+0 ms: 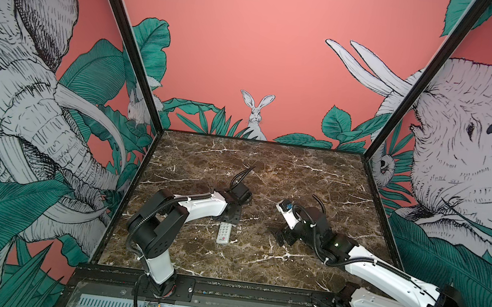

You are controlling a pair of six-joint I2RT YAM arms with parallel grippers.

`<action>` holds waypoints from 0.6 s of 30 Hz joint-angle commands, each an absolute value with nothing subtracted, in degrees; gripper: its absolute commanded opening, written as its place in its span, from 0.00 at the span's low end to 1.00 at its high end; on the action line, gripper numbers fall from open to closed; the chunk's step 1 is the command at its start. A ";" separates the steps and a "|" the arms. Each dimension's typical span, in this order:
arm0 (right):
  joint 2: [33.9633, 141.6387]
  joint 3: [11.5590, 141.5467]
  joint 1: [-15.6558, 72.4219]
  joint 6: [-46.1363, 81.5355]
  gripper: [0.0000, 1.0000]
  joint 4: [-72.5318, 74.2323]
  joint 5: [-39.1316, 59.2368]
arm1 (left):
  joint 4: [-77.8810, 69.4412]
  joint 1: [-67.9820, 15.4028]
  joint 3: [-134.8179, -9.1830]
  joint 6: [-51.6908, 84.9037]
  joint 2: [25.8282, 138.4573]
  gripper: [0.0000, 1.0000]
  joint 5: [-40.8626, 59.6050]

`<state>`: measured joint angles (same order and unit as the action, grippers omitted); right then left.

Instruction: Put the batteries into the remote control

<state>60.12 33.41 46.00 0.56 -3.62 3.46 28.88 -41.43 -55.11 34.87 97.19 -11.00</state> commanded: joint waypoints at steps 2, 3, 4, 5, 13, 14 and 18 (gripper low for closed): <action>58.82 35.39 45.66 -0.49 0.99 -5.02 1.51 | 28.83 -41.48 -53.80 35.25 94.92 0.62 -10.82; 58.71 35.61 45.62 -0.59 0.99 -5.33 1.21 | 28.73 -41.48 -53.77 35.16 94.75 0.63 -10.77; 58.56 35.81 45.66 -0.61 0.99 -5.68 0.91 | 28.66 -41.48 -53.75 34.95 94.53 0.63 -10.72; 58.41 36.03 45.68 -0.67 0.99 -6.02 0.52 | 28.65 -41.48 -53.71 34.90 94.28 0.63 -10.60; 55.96 36.56 44.78 -0.01 1.00 -9.08 -6.11 | 28.87 -41.40 -53.11 32.65 89.36 0.79 -10.42; 55.59 36.63 44.33 0.34 1.00 -9.39 -6.95 | 29.00 -41.31 -52.90 32.06 88.50 0.80 -10.67; 53.44 35.47 41.17 2.16 0.99 -9.84 -9.54 | 30.48 -40.85 -52.12 28.97 83.56 0.89 -13.75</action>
<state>55.09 35.31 42.87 0.67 -9.43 -5.78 28.56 -41.30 -53.25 31.18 87.50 -11.03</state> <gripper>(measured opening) 0.993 0.875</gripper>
